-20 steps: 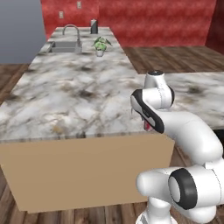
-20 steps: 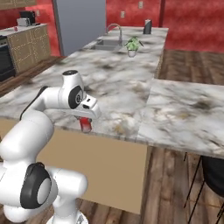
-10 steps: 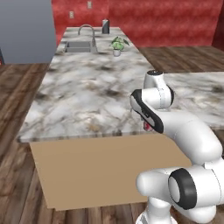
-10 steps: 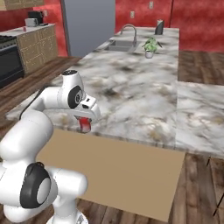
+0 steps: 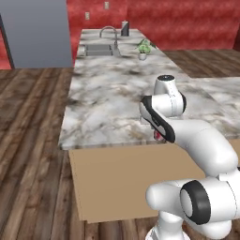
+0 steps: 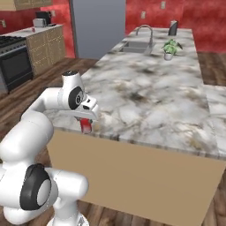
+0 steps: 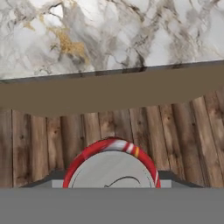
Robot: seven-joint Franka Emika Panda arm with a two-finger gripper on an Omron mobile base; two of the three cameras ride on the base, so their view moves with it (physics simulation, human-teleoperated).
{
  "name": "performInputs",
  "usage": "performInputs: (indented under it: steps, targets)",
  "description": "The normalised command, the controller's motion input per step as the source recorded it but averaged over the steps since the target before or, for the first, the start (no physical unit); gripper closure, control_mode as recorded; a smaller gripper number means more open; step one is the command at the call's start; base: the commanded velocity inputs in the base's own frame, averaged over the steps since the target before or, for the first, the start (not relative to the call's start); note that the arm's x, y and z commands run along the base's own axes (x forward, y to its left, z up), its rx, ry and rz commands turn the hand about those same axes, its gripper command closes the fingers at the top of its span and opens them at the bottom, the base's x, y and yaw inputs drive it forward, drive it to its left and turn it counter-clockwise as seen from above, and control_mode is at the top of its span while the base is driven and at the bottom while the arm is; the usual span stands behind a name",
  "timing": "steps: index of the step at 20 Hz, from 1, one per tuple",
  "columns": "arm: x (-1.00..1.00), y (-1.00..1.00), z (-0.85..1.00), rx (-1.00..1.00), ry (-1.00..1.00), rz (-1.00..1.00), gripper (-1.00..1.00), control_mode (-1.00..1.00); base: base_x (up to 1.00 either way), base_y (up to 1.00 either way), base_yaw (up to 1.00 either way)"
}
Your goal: Four empty soda cans are scattered around the kitchen. Gather all the cans and cluster them next to the stove for recycling.
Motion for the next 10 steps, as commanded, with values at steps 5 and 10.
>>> performInputs:
  steps: [5, 10]
  targets:
    - [0.0, 0.0, 0.0, 0.0, 0.0, 0.0, 1.0, 1.0, 0.22, 0.71, 0.0]
    - [0.0, 0.0, 0.0, 0.0, 0.0, 0.0, 1.0, 1.0, 0.23, 0.7, 0.0]
